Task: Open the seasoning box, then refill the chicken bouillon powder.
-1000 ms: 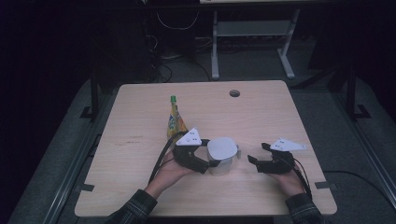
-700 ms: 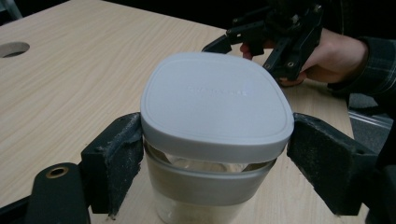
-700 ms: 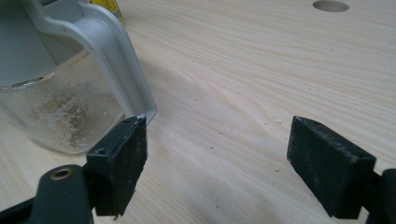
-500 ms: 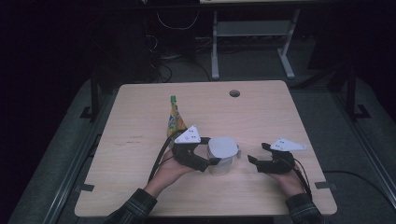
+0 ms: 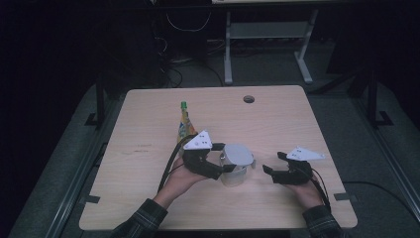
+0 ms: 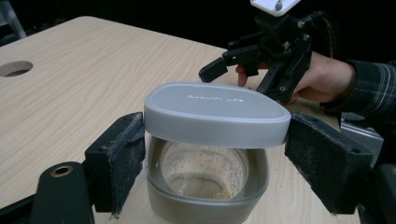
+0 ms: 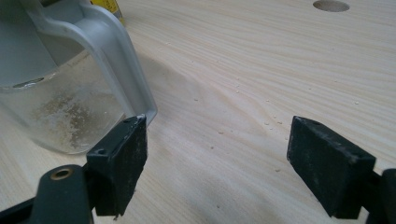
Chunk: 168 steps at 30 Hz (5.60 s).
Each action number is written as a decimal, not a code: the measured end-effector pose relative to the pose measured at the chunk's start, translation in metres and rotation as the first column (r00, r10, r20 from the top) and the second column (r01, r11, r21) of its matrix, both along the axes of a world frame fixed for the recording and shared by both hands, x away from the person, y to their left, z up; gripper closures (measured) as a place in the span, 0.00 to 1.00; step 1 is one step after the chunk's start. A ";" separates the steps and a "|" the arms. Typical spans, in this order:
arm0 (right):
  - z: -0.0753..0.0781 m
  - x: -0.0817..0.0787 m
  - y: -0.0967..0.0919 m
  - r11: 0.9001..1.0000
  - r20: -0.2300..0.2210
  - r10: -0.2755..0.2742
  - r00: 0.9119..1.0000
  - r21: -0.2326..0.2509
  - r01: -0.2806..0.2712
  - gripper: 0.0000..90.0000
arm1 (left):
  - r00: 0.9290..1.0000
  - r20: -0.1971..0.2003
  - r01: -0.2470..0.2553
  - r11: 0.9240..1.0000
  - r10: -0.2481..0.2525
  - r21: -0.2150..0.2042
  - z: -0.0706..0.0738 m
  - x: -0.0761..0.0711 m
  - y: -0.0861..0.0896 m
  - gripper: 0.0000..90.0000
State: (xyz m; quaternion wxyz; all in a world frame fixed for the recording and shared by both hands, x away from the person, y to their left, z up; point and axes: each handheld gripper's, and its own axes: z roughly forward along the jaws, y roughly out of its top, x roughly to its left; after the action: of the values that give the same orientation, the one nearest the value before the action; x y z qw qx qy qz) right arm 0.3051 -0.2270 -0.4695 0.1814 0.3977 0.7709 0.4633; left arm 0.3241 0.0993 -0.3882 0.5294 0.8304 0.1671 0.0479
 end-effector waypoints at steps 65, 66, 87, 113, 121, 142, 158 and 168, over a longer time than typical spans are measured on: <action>-0.001 0.000 -0.001 1.000 -0.009 0.001 1.000 0.009 -0.001 0.22 | 0.997 0.023 0.078 0.996 -0.077 -0.042 0.021 0.019 -0.026 1.00; -0.001 0.000 -0.001 1.000 -0.008 0.000 1.000 0.010 0.000 0.22 | 0.997 0.022 0.080 0.996 -0.079 -0.045 0.021 0.019 -0.028 1.00; -0.001 0.000 -0.002 1.000 -0.007 -0.005 1.000 0.016 0.005 0.22 | 0.997 0.009 0.074 0.996 -0.074 -0.042 0.025 0.021 -0.030 1.00; -0.001 0.000 -0.003 1.000 -0.006 -0.013 1.000 0.019 0.013 0.22 | 0.999 -0.045 -0.018 1.000 0.018 -0.002 0.027 -0.003 0.020 0.87; -0.001 0.000 -0.003 1.000 -0.004 -0.012 1.000 0.015 0.012 0.22 | 0.998 -0.056 -0.037 0.999 0.038 0.015 0.022 -0.012 0.035 0.86; -0.001 -0.001 -0.003 1.000 -0.006 -0.014 1.000 0.016 0.014 0.22 | 0.990 -0.093 -0.102 0.994 0.105 0.040 0.009 -0.037 0.082 0.83; -0.001 -0.001 -0.002 1.000 -0.007 -0.013 1.000 0.013 0.013 0.22 | 0.974 -0.086 -0.204 0.977 0.209 0.062 0.005 -0.046 0.123 0.78; -0.002 0.000 -0.001 1.000 -0.010 -0.012 1.000 0.010 0.012 0.22 | 0.953 -0.059 -0.292 0.954 0.296 0.069 0.009 -0.034 0.135 0.49</action>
State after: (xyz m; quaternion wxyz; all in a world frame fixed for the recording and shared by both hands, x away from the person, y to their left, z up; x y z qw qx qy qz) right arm 0.3050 -0.2279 -0.4715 0.1783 0.4054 0.7670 0.4642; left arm 0.2901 0.2341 -0.3795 0.4853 0.8129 0.3054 0.1025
